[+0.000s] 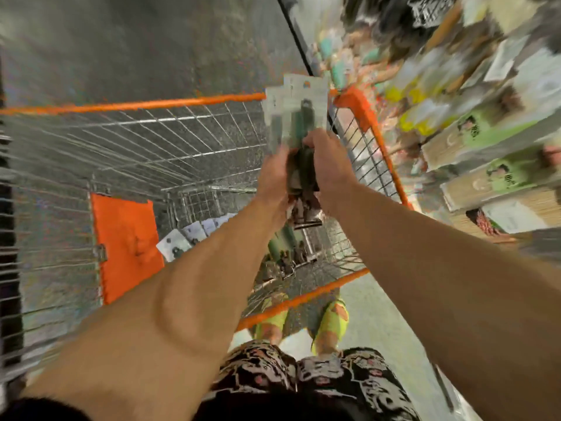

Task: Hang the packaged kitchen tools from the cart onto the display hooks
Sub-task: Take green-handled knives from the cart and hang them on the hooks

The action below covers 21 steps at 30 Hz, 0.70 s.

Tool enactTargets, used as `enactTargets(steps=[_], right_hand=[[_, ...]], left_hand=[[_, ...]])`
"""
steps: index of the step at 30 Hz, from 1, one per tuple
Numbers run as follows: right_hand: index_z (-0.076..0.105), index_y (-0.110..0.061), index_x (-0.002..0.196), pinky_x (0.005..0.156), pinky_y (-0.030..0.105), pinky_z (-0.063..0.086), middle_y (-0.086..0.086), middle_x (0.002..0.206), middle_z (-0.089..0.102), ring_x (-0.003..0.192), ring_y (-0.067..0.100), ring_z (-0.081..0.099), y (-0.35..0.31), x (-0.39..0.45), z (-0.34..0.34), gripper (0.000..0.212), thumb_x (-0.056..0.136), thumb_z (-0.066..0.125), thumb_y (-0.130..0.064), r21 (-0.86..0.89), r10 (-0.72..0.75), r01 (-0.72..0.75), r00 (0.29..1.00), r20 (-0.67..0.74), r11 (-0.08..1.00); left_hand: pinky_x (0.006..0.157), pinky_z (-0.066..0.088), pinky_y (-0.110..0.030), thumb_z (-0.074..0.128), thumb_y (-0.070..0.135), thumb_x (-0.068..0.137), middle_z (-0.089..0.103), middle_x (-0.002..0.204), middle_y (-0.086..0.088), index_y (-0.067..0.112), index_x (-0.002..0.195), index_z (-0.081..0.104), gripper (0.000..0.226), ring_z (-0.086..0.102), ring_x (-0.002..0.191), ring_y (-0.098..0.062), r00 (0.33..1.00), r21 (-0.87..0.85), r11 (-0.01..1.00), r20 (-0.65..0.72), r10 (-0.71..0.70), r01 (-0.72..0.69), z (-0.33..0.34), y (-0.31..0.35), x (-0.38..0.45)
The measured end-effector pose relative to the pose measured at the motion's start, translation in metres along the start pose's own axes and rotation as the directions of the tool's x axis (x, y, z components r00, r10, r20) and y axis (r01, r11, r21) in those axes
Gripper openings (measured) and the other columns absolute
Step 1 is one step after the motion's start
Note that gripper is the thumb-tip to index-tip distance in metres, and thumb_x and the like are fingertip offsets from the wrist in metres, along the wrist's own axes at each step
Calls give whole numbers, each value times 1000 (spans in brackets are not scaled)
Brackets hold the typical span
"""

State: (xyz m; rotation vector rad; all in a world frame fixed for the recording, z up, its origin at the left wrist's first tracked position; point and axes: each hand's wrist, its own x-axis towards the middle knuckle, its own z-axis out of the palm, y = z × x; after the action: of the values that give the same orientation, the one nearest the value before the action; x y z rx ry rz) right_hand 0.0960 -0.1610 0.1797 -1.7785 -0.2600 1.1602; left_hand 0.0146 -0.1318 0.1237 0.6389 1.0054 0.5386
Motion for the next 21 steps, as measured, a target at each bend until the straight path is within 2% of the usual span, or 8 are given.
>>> enactTargets(steps=[2,4,6,9,13,17,19,21], right_hand=[[60,-23,90,78,35,63,3,91,66,82,15,72,-25,-21,-9,24,72,64,-38,65,-100,99,995,19,993],[58,-17,105,66,19,54,-4,90,61,70,-4,65,-48,-47,-20,10,95,57,-18,152,-201,194,979,37,969],[56,-10,111,59,21,52,-4,80,64,66,2,65,-62,-72,-39,13,100,50,-5,214,-281,275,960,-3,937],[53,-8,113,54,26,54,1,79,66,64,9,68,-82,-109,-71,17,97,58,-10,267,-321,343,939,-125,901],[58,-9,111,63,36,57,9,94,75,79,20,74,-113,-153,-130,23,91,67,-18,281,-385,451,885,-260,847],[73,-19,98,91,49,59,11,103,77,98,26,74,-147,-202,-199,36,69,78,-39,84,-501,613,710,-495,786],[75,-25,93,91,43,59,6,104,75,97,22,73,-161,-228,-237,32,71,78,-47,-36,-560,659,608,-562,751],[74,-19,91,77,25,58,-4,92,77,84,13,73,-172,-256,-272,18,84,80,-35,-75,-594,697,544,-593,713]], left_hand=[[70,60,-35,62,42,100,65,117,-20,-2,144,52,64,67,97,-31,995,-46,998,83,52,-49,14,20,-19],[64,60,-34,61,42,102,63,114,-21,-2,148,46,65,67,88,-31,976,-76,989,172,137,-126,29,37,-42],[75,63,-43,55,48,104,68,121,-20,4,148,50,63,72,97,-35,941,-91,979,274,201,-183,51,46,-61],[110,50,-53,63,53,95,64,143,-17,17,150,52,67,62,132,-38,911,-103,979,361,200,-174,92,55,-94],[111,50,-53,79,50,77,70,136,-11,27,143,57,73,66,128,-31,871,-92,969,425,245,-228,165,68,-132],[99,58,-46,78,34,77,73,129,-15,20,138,61,65,72,116,-31,813,-146,970,529,242,-193,252,79,-174],[106,54,-52,78,34,78,72,131,-16,17,141,61,67,69,121,-35,765,-133,982,615,191,-138,293,79,-200],[106,53,-54,87,31,81,73,130,-16,15,143,61,69,69,122,-37,725,-110,988,671,154,-108,329,78,-225]])
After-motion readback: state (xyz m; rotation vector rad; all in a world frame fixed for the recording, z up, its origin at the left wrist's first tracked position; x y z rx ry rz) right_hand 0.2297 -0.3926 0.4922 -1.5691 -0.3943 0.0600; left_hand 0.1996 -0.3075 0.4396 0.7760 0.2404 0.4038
